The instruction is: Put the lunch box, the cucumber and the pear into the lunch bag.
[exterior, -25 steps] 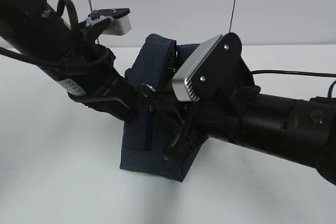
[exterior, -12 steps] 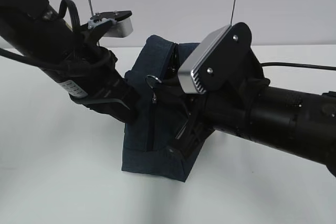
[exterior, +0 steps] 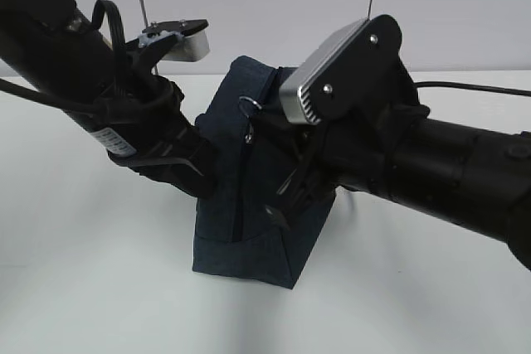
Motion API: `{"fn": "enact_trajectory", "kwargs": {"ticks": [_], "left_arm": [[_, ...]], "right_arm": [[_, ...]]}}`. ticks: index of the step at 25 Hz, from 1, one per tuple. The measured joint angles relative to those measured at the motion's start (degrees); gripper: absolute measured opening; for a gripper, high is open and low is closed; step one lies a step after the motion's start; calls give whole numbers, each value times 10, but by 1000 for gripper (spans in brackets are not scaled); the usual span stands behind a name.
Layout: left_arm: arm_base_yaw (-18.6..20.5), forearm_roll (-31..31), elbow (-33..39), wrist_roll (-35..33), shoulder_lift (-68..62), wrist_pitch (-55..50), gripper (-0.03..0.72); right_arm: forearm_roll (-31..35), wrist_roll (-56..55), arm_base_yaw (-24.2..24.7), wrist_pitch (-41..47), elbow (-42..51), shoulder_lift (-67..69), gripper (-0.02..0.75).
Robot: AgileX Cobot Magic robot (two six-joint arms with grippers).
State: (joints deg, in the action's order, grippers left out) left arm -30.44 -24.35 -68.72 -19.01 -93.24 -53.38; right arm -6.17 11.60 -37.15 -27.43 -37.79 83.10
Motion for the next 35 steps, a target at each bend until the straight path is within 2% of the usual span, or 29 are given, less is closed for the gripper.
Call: {"fn": "enact_trajectory", "kwargs": {"ticks": [7, 20, 30, 35], "left_arm": [[0, 13, 0, -1, 0, -13, 4], [0, 8, -1, -2, -2, -28, 4], [0, -3, -1, -2, -2, -43, 4], [0, 0, -1, -2, -3, -49, 4]], "right_arm": [[9, 4, 8, 25, -20, 0, 0], [3, -6, 71, 27, -34, 0, 0], [0, -7, 81, 49, -78, 29, 0], [-2, -44, 95, 43, -105, 63, 0]]}}
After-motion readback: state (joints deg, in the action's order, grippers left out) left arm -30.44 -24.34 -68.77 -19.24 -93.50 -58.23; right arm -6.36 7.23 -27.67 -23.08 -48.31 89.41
